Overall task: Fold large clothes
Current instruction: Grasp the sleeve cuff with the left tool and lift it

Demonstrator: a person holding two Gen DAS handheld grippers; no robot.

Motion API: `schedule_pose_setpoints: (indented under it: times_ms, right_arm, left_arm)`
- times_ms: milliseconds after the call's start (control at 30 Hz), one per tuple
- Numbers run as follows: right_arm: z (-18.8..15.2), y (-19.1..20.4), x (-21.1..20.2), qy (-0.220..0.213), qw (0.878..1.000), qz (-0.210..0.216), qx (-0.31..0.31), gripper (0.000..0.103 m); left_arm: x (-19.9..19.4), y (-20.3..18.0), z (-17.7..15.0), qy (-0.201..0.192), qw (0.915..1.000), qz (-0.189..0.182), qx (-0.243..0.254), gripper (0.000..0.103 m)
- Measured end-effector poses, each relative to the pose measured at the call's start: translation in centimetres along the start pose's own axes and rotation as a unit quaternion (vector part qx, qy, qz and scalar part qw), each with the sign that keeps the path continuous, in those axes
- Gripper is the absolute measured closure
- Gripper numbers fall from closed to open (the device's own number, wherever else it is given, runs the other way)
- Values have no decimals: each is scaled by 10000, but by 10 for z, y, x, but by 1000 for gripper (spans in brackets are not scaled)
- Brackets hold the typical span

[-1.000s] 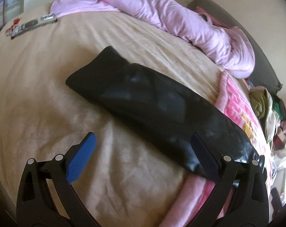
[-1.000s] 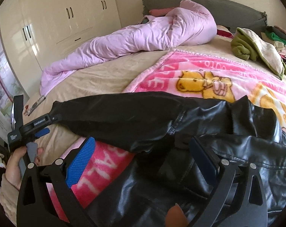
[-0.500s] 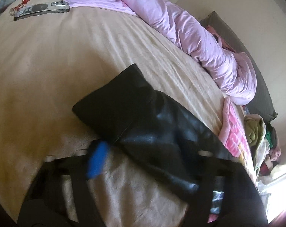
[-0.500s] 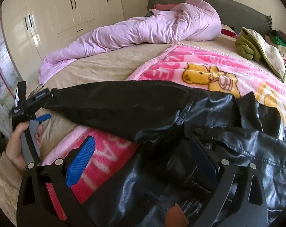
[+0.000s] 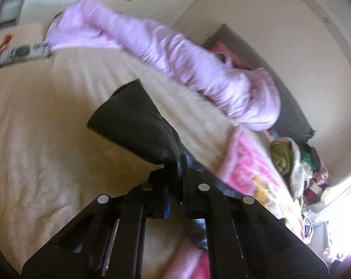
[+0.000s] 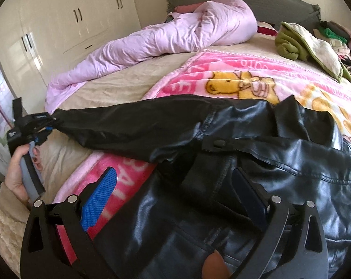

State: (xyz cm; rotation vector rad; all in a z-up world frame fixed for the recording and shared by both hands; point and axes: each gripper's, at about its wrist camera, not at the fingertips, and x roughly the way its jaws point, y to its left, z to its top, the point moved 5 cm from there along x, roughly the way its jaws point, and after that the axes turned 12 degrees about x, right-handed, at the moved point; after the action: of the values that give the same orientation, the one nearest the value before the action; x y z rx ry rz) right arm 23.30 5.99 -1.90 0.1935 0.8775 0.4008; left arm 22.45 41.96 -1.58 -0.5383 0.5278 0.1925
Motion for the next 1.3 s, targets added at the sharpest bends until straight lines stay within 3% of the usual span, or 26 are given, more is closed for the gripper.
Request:
schedule_pose_setpoints:
  times_ms: [233, 400, 667, 867, 1300]
  right_arm:
    - [-2, -36, -31, -175, 9988, -34, 458, 4]
    - [-3, -68, -55, -334, 9963, -166, 772, 4]
    - [-12, -116, -88, -534, 9908, -327, 1200, 4]
    - [-15, -147, -108, -667, 9863, -458, 1435, 4]
    - [-21, -202, -144, -1019, 9740, -770, 1871, 5]
  left_arm:
    - [-45, -75, 21, -521, 9959, -466, 572, 102]
    - [-68, -127, 21, -685, 9899, -791, 960, 102]
    - [-81, -204, 4, -657, 9771, -1337, 1522, 102]
    - [-85, -242, -12, -593, 9677, -1628, 1833, 102]
    - [-91, -328, -66, -294, 9352, -2296, 2680, 102]
